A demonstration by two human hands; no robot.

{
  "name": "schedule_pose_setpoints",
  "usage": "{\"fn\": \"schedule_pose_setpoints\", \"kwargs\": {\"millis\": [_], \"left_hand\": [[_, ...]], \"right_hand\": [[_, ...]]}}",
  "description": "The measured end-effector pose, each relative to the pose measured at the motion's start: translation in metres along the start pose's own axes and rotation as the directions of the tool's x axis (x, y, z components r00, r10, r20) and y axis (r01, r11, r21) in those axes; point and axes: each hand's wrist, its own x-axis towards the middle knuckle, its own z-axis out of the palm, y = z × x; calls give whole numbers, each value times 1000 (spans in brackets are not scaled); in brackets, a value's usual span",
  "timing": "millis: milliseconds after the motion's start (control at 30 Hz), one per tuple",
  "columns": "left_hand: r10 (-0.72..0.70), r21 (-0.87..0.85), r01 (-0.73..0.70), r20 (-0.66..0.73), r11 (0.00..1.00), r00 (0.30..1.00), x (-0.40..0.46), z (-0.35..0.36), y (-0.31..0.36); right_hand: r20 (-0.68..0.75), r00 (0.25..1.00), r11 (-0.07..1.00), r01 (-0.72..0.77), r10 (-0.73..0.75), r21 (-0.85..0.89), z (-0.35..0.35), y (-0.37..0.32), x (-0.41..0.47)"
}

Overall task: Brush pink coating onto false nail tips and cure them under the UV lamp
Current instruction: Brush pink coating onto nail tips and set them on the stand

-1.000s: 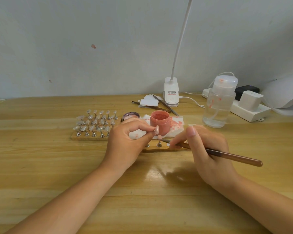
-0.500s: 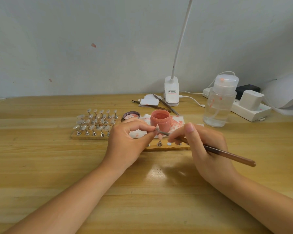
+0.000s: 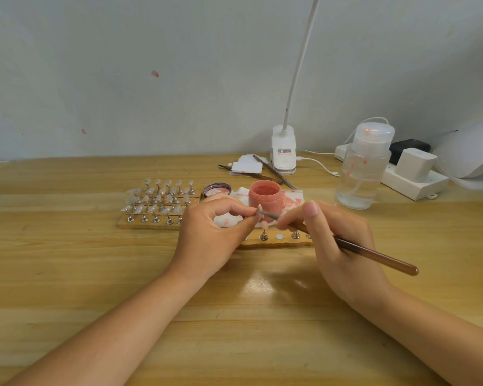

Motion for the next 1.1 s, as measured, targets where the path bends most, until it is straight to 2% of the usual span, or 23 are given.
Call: {"fn": "schedule_pose_setpoints", "kwargs": {"millis": [133,267,400,500,900,1000,1100], "left_hand": [[-4,6,4,-3,1000,1000,0,0,-1],[6,2,-6,-2,1000,1000,0,0,-1],[-3,-3,3,-1,1000,1000,1,0,-2],[-5,-4,5,1,1000,1000,1,0,-1],[-27,-11,27,0,1000,1000,1,1,-1],[-28,-10,28,1,1000,1000,0,1,-1],[-30,-7,30,-4,1000,1000,0,0,-1]], "right_hand": [[-21,999,999,51,-50,3,-1,-1,0],[1,1000,1000,5,-5,-6,0,1,0],[-19,998,998,54,-55,-7,0,-1,0],[-6,1000,1000,23,-23,2,0,0,0],[-12,999,998,48,-49,-36,-1,-1,0],[0,1000,1000,3,-3,5,-1,-1,0],[-2,1000,1000,27,-27,7,-1,-3,0]]}}
